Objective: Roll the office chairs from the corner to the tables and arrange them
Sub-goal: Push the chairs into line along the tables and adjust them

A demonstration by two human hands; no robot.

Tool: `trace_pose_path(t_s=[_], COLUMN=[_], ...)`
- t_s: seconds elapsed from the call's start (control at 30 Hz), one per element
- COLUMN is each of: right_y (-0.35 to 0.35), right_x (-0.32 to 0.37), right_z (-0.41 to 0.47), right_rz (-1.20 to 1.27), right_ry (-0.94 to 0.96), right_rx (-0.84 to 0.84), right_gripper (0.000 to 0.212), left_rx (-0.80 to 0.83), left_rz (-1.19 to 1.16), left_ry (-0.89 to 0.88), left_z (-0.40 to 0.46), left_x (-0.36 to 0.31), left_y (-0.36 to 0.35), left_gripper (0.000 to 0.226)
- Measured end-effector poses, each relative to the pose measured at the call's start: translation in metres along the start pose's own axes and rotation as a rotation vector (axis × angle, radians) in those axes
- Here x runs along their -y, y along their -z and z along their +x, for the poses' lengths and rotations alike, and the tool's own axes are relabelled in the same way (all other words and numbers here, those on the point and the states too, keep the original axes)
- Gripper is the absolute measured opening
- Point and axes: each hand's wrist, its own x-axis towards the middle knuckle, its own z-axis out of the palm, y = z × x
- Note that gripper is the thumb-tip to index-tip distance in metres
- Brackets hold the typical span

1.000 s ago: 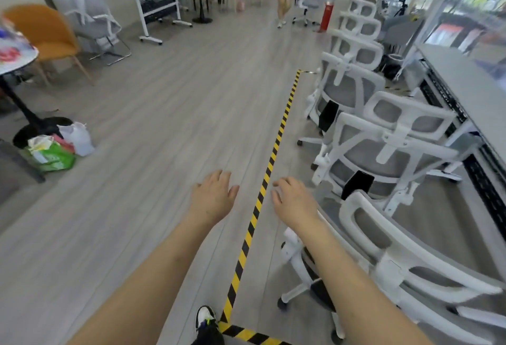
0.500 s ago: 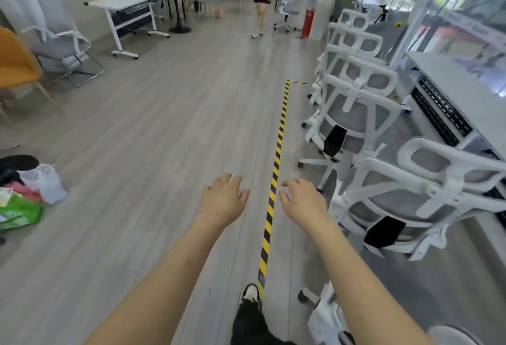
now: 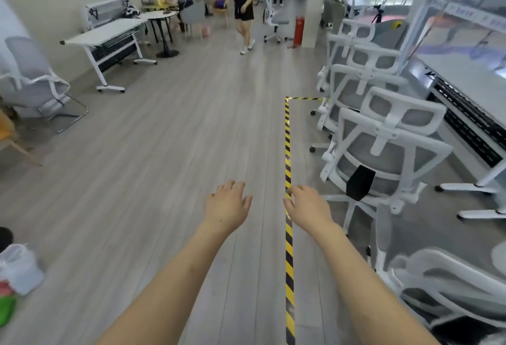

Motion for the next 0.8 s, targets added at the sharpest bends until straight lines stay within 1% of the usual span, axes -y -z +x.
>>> trace_pose_path(t_s=[0.23,0.4,0.63,0.8], right_y=[-0.001,-0.011,0.007,0.017], right_x=[0.022,0.047,0.083,0.063], right_z=[0.188,0.338,0.518,0.617], right_rz=[0.004,0.030,0.098,0.110], right_ry=[0.006,-0.027,-0.115,-0.229], right_rx=[0.003,-0.031,-0.099,-0.132], right_gripper=[0.041,0.039,0.038,0.040], left_rx=[-0.010,-0.060,-0.012,0.050], left_rz=[-0.062,-0.150,-0.178,-0.172], left_ry=[0.028,0.027,-0.043,-0.101], left_z=[0.176,0.322,0.519,0.655], left_x=[0.050,0.097,0.143,0.142], left_y=[0.020,0.034,0.071,0.074], left_gripper=[0.051,0.051,0.050,0.048])
